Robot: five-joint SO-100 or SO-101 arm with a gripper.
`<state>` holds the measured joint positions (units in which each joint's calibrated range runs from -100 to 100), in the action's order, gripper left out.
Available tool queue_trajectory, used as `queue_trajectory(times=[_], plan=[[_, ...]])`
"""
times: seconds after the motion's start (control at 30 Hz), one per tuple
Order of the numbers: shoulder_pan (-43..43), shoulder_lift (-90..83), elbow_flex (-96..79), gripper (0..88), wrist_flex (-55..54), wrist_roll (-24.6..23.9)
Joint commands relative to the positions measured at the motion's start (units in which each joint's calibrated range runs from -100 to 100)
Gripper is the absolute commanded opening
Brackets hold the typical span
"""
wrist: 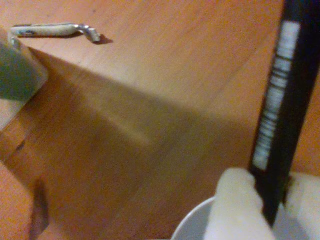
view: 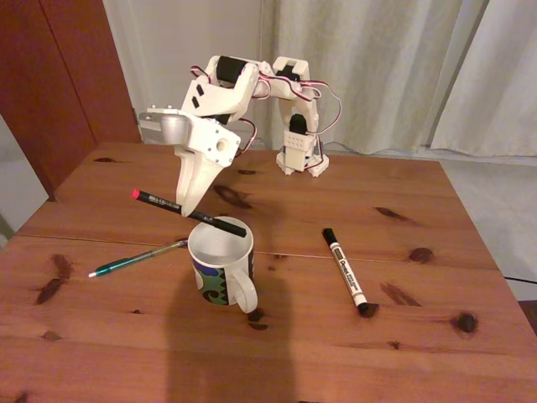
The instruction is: Clean up the desk and place the pens and markers into the cup
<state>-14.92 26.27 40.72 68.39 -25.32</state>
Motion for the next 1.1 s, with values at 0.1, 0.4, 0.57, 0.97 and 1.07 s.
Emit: queue_trajectory(times=[0.1,0.4,0.57,0.97,1.07], plan=[[-1.4,0.2,3.3,0.9,-0.5,0.7],[-1.5,0.6,0.8,0.9,-0.5,0.7],[-1.5,0.6,-1.8,0.9,-0.5,0.7],[-1.6,0.6,-7.8,0.9,-0.4,0.6],[-1.6,0.6,-9.2,0.9,-0.4,0.6]])
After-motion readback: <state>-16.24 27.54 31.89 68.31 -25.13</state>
